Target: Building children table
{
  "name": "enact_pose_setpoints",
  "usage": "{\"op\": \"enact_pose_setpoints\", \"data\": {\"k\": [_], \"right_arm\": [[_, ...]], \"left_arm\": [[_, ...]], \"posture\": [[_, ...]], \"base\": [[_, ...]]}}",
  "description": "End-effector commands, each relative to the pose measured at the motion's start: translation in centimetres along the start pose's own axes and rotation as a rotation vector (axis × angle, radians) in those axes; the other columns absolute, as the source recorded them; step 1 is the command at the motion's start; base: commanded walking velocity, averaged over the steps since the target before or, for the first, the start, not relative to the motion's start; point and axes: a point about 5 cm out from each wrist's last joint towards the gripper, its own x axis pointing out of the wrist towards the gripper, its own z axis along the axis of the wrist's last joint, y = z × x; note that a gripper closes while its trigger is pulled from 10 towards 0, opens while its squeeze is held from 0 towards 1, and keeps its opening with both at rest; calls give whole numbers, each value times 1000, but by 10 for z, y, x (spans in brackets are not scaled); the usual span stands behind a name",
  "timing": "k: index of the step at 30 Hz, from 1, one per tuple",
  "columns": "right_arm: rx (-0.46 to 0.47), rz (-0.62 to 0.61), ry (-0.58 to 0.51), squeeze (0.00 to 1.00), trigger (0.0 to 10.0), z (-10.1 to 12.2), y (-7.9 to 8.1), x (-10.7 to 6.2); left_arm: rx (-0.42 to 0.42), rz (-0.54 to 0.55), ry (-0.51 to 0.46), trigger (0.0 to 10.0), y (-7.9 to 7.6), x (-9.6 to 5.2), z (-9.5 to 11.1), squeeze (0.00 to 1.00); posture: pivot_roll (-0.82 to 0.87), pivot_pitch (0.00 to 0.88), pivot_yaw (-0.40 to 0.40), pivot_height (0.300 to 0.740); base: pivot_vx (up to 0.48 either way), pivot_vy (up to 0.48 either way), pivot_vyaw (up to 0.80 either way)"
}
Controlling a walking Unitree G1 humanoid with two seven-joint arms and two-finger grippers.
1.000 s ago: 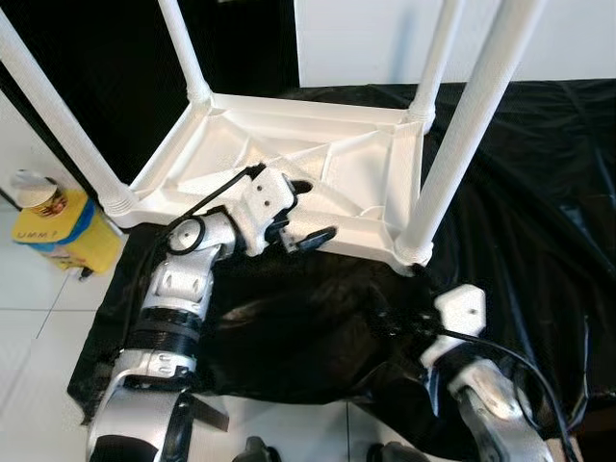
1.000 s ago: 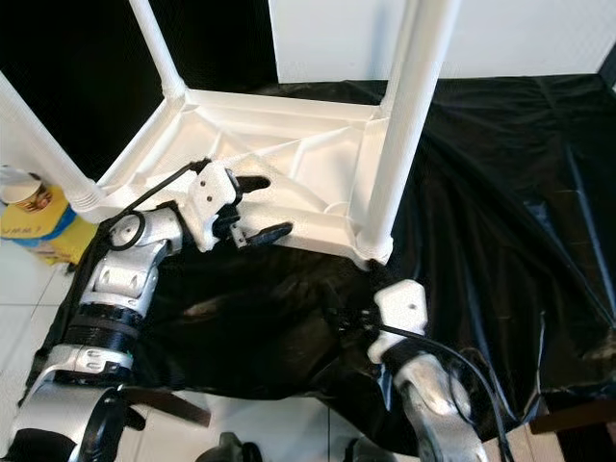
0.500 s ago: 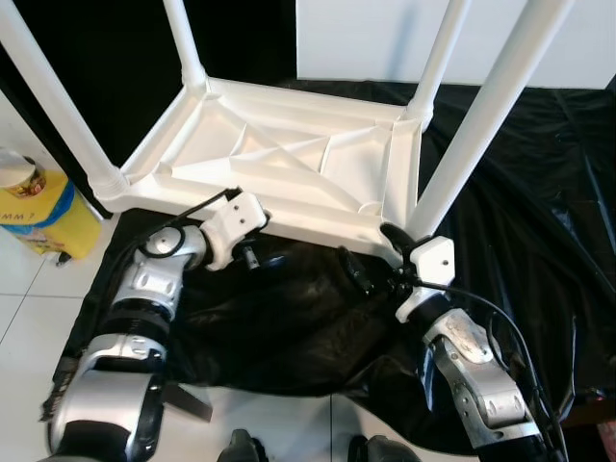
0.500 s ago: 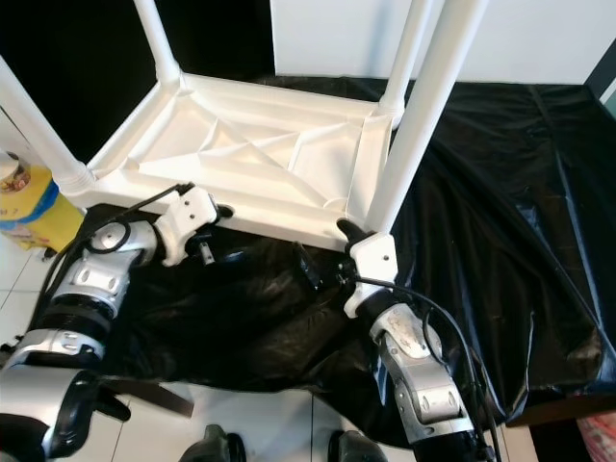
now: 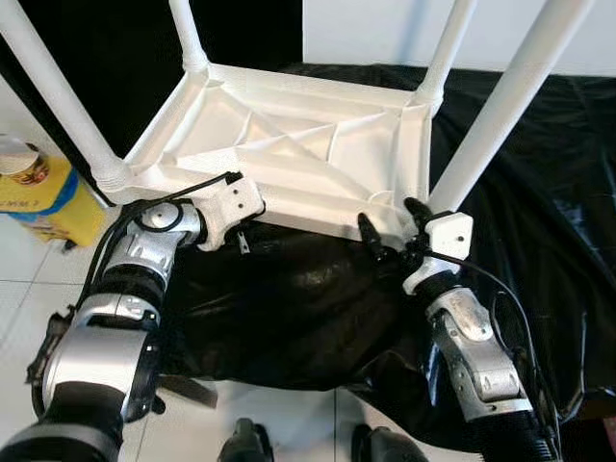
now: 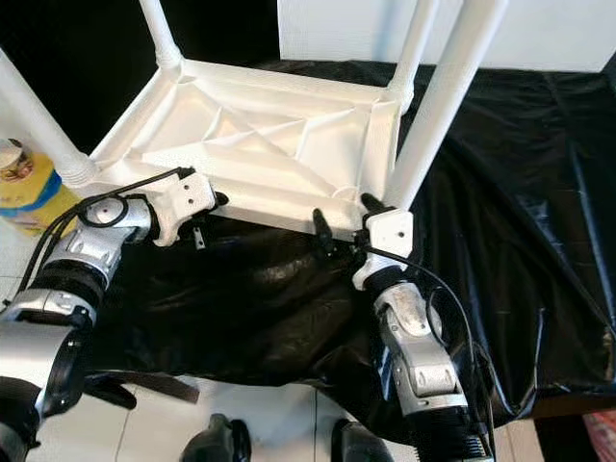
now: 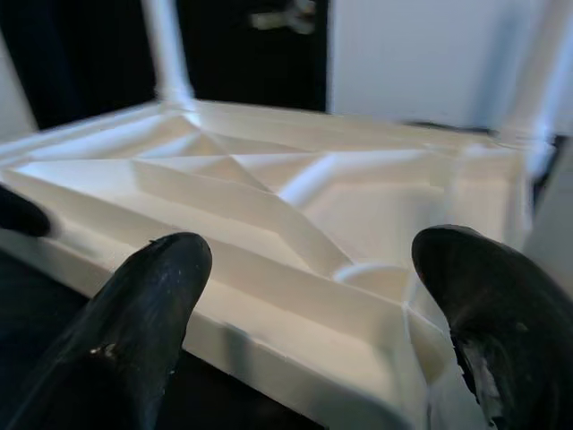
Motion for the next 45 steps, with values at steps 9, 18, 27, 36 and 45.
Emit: {"op": "enact_pose_setpoints", "data": {"k": [9, 18, 27, 36, 45], "right_arm": [[-81, -241, 114, 0, 10000, -19, -53, -23], [-89, -275, 123, 0, 10000, -21, -57, -31], [-46, -129, 153, 0, 10000, -26, -16, -39], [-28, -94, 147, 0, 10000, -24, -5, -35], [-60, -97, 68, 0, 10000, -9, -11, -22]], "left_arm": [[-23, 450, 25, 10000, 28, -11, -7, 0], [-35, 471, 6, 10000, 32, -7, -2, 0], [-74, 477, -30, 10000, 35, 3, 11, 0], [-156, 409, 48, 10000, 18, 10, -10, 0], [-283, 389, -50, 0, 13, 6, -16, 0]], "posture": [[-51, 246, 59, 740], [-70, 269, 80, 740], [-78, 277, 72, 740], [-79, 269, 57, 740], [-65, 210, 25, 740]], "base": [[0, 0, 0], [0, 0, 0], [0, 0, 0], [0, 0, 0], [0, 0, 0]]}}
